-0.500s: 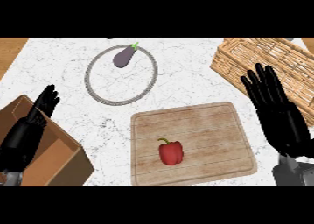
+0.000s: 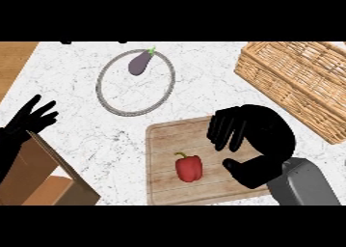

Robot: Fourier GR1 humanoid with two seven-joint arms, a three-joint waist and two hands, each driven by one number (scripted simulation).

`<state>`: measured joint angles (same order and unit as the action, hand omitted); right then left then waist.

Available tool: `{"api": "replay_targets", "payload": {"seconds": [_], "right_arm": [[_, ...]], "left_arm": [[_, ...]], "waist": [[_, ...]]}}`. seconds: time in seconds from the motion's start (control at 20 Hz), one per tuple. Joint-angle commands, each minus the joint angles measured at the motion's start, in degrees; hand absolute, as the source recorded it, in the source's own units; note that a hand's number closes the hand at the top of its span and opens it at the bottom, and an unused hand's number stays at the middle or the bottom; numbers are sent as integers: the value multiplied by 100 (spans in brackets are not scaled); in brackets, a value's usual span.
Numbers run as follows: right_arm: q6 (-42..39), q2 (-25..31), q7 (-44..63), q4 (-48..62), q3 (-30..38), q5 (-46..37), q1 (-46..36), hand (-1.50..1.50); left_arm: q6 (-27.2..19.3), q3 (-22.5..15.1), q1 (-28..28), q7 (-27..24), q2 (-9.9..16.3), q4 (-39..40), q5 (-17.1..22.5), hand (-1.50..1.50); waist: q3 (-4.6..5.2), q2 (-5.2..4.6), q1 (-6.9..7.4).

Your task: Pick the bell pepper from the cutting board and place it in the basket

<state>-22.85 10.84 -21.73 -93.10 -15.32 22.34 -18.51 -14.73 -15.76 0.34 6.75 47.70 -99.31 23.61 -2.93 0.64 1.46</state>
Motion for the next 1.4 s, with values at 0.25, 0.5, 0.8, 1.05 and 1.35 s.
{"api": "replay_targets", "payload": {"seconds": [0.25, 0.5, 0.8, 1.05, 1.35], "right_arm": [[1412, -346, -549, -784, -825, -2448, 313, -150], [1664, 978, 368, -1071, -383, -3889, -102, -150], [319, 2267, 1376, -1451, -795, -4540, -542, -150], [-468, 2347, 2314, -2172, -1274, -4311, -335, -150], [-852, 2424, 3065, -2735, -1135, -3949, -224, -150]], "left_arm": [[-604, -45, 97, 466, -165, 183, 282, 0], [-855, 10, 354, 501, 104, -50, 419, 0], [-1042, -38, 392, 405, 212, -169, 531, 0], [-1192, -245, 361, 405, 133, -211, 557, 0], [-1106, -417, -21, 208, 31, 205, 534, 0]], "waist": [[322, -25, -665], [362, 24, -922], [371, -47, -820], [336, -50, -665], [322, -100, -637]]}}
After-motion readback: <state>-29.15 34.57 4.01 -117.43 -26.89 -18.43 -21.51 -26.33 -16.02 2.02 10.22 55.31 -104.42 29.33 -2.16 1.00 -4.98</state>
